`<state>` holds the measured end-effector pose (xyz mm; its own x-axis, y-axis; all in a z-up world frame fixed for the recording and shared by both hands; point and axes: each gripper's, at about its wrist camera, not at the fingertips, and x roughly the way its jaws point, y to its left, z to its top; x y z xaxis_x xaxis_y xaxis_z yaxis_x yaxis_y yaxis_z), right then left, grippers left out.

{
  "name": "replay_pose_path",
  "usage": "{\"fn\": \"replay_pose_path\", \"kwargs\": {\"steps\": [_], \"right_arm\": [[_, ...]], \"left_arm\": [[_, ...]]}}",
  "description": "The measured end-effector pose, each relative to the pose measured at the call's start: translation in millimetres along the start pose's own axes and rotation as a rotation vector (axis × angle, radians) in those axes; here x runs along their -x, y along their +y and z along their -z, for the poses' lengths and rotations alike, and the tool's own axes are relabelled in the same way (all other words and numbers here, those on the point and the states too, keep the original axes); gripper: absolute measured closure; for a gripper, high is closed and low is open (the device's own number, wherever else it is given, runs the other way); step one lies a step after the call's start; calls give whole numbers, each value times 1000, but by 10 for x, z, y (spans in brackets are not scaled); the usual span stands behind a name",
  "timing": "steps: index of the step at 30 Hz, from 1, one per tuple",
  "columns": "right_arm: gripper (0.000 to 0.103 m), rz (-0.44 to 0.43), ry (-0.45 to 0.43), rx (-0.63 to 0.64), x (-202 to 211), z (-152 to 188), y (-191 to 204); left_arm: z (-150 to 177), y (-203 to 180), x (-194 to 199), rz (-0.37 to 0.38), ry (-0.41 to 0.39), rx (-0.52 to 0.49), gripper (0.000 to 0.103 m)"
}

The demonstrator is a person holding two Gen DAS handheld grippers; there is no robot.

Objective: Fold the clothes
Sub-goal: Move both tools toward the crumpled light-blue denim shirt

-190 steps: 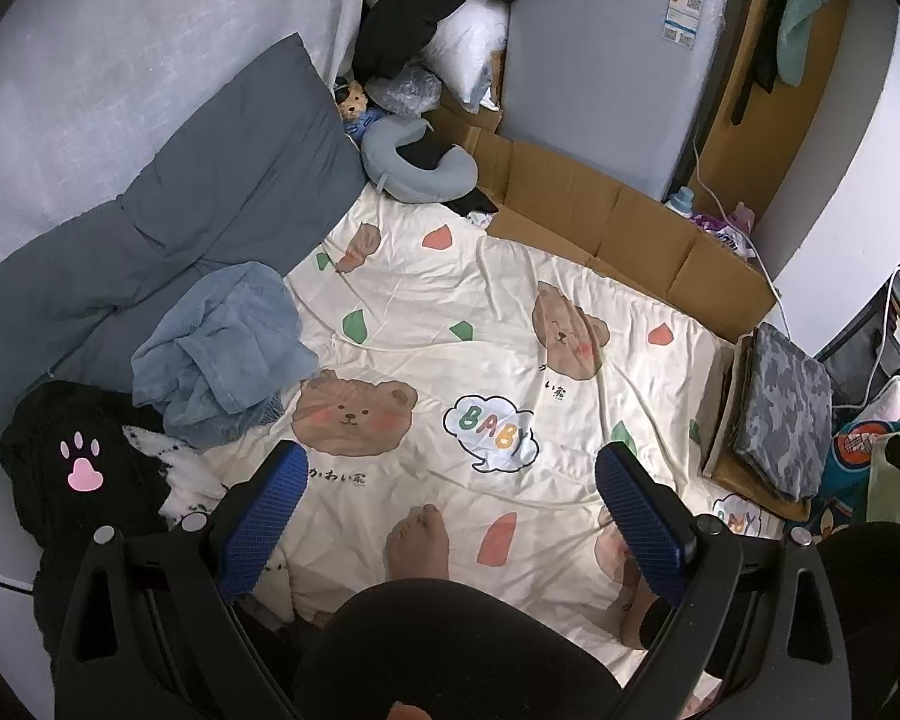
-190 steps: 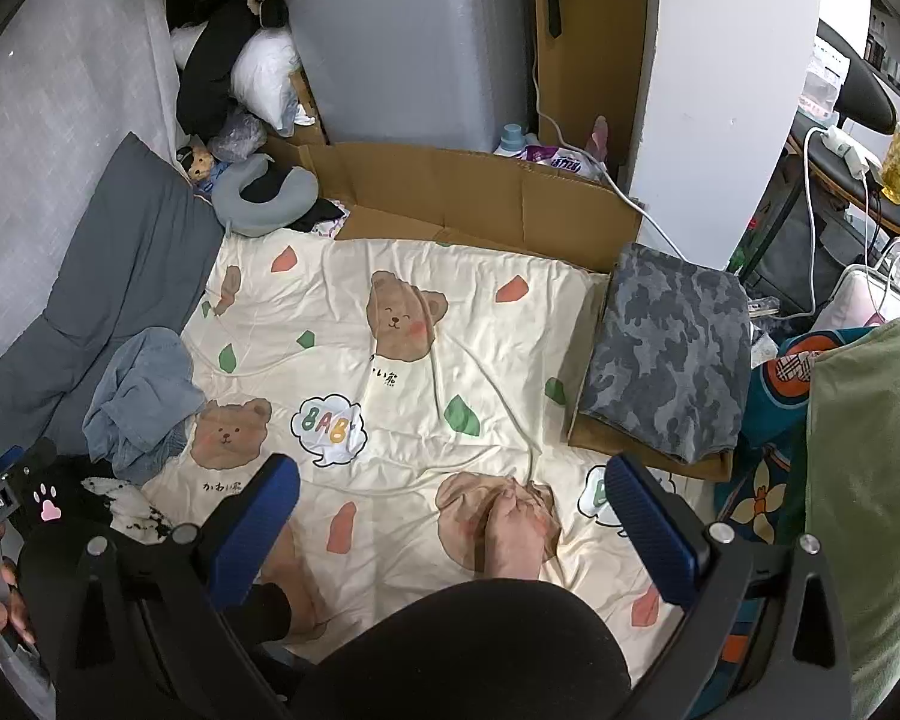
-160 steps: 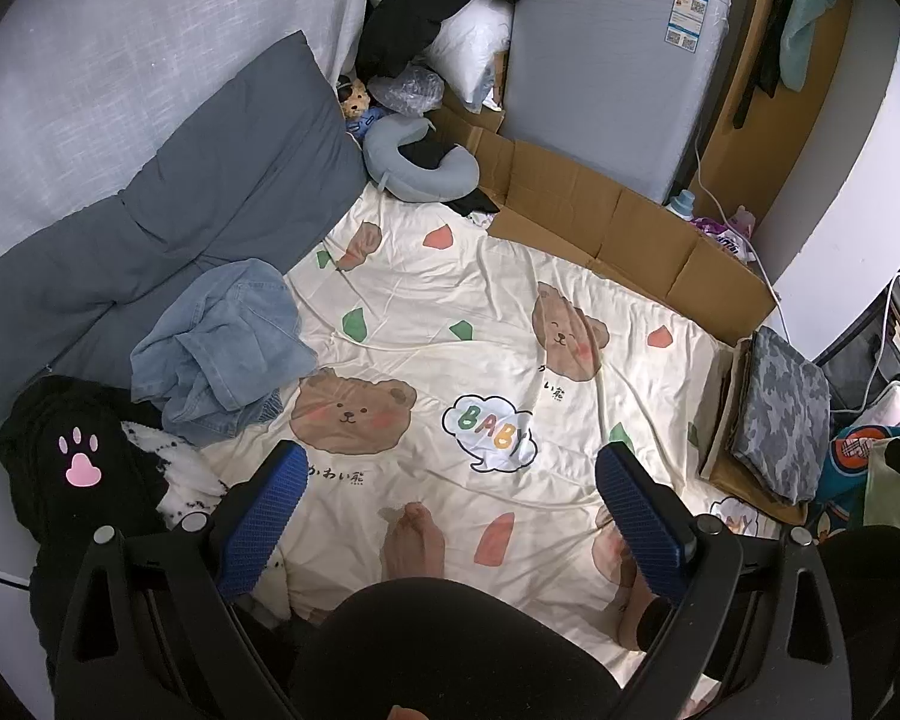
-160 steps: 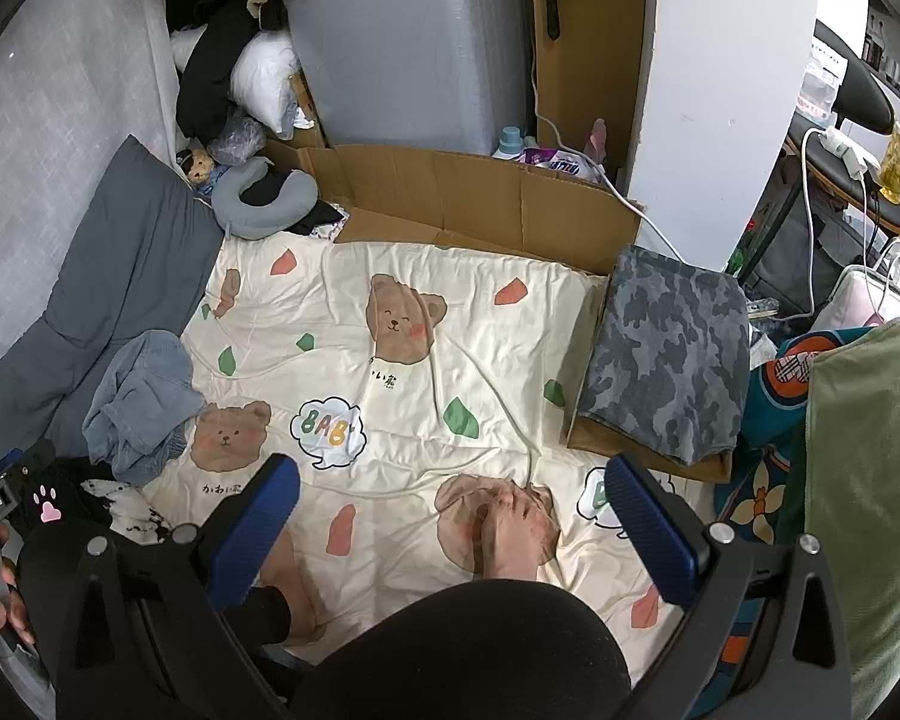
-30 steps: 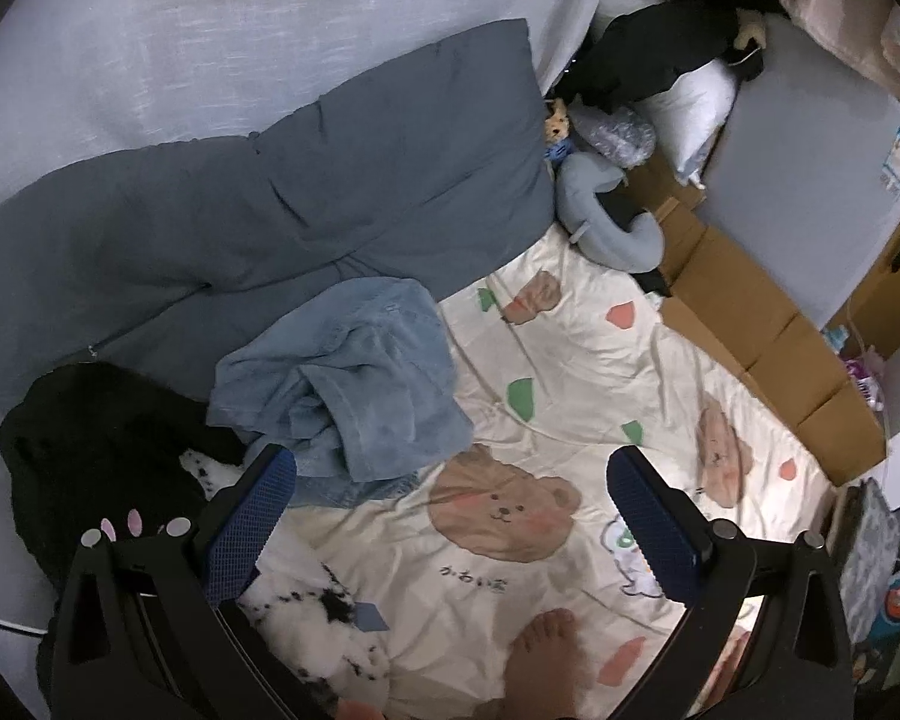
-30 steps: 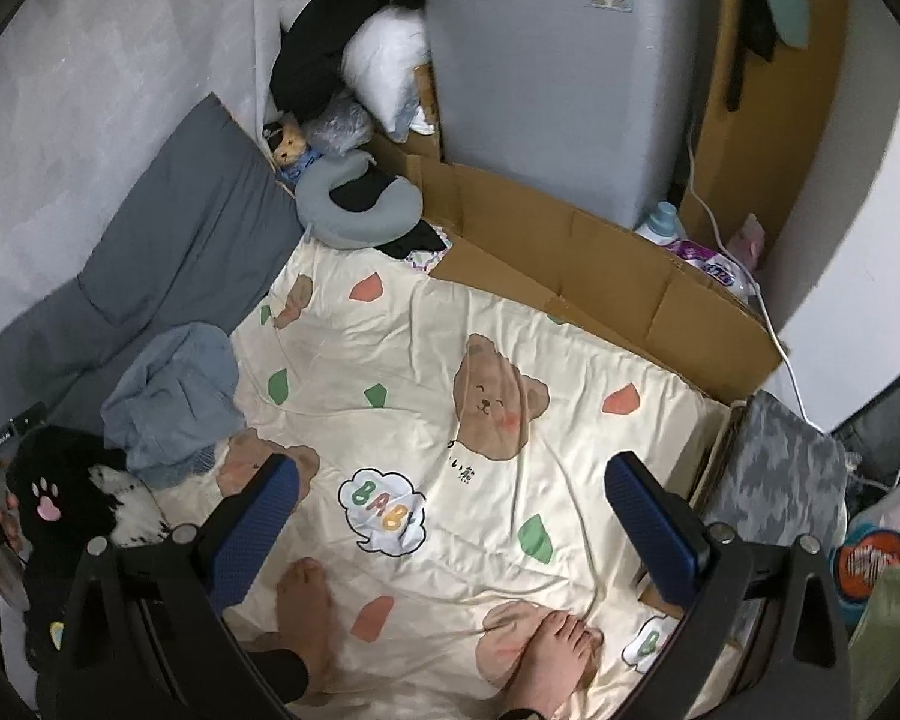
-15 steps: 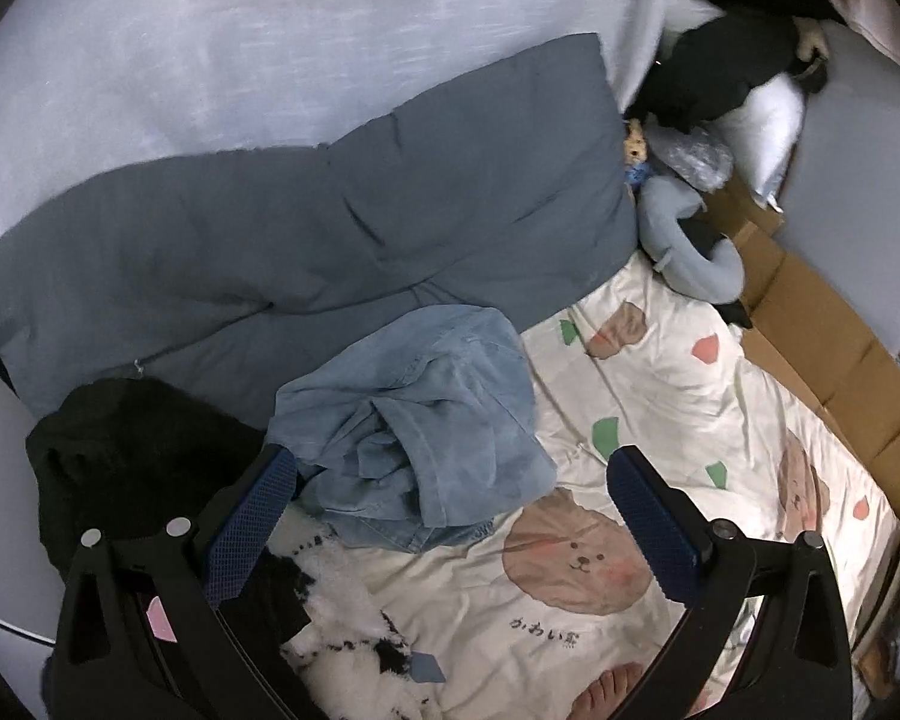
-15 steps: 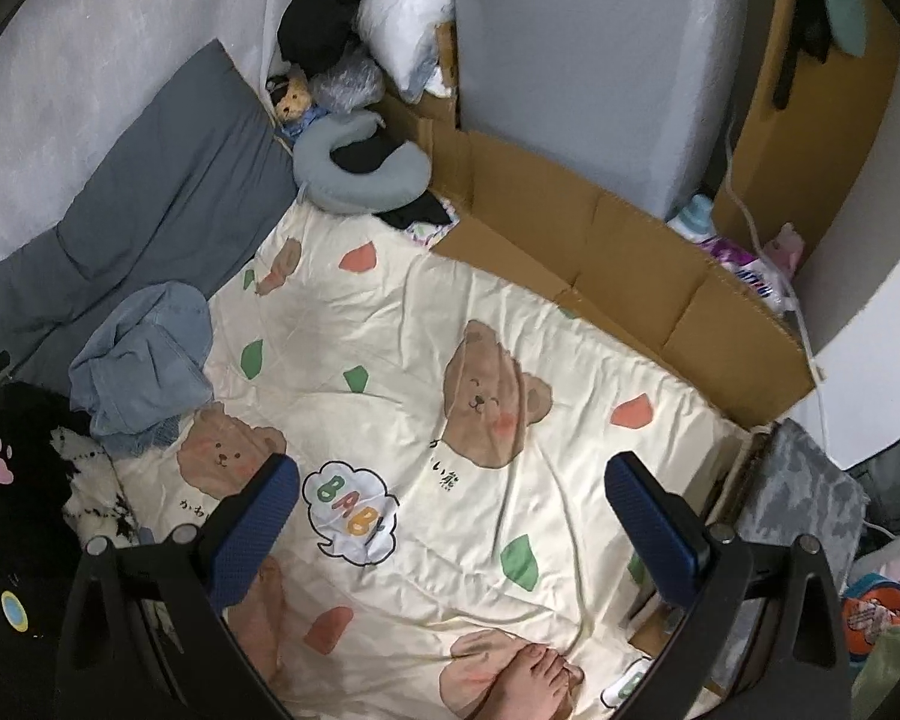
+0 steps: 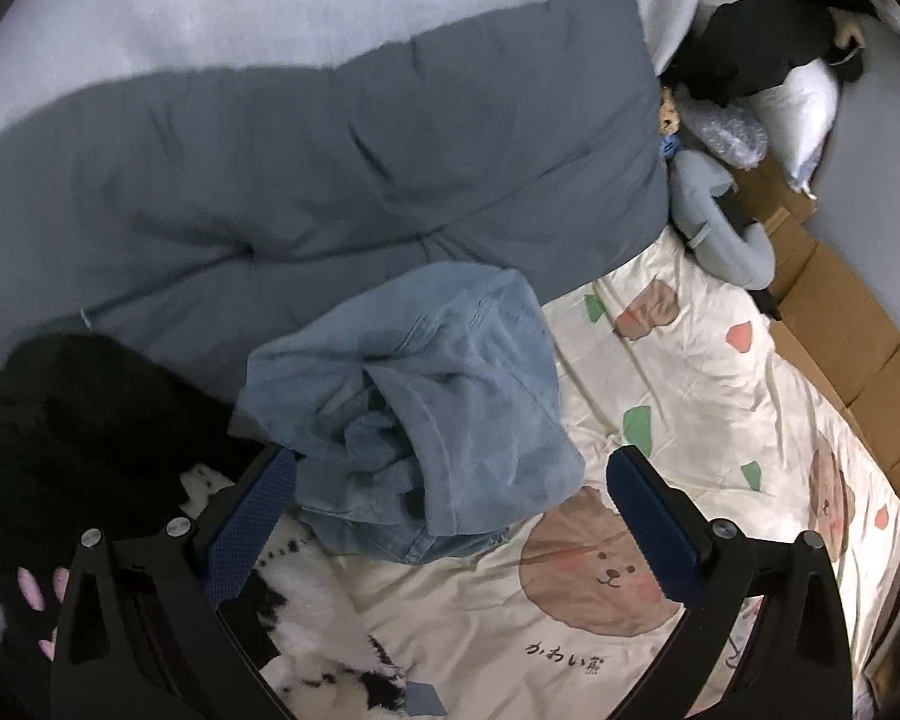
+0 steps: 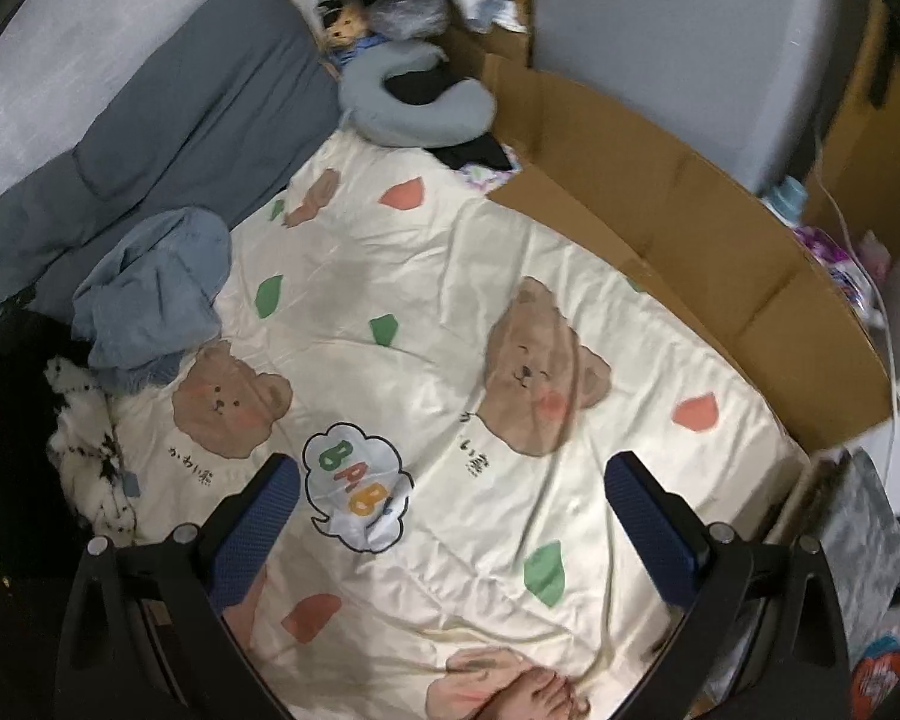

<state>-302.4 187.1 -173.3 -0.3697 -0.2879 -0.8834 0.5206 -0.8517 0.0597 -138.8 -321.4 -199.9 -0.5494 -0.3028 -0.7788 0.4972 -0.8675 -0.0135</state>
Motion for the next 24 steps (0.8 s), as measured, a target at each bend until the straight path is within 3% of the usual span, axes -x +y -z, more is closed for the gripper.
{"fn": "replay_pose_path", "kwargs": {"steps": [5, 9, 20, 24], "right_arm": [[1, -53, -13, 34, -183, 58, 89], [8, -85, -4, 28, -293, 78, 88], [11, -56, -5, 63, -579, 147, 153], [15, -71, 4, 65, -681, 210, 175]], "left_arm": [[89, 62, -189, -10, 15, 36, 0], [160, 76, -342, -13, 25, 40, 0], [238, 114, -822, 37, 21, 95, 1], [277, 170, -1051, 32, 35, 126, 15]]}}
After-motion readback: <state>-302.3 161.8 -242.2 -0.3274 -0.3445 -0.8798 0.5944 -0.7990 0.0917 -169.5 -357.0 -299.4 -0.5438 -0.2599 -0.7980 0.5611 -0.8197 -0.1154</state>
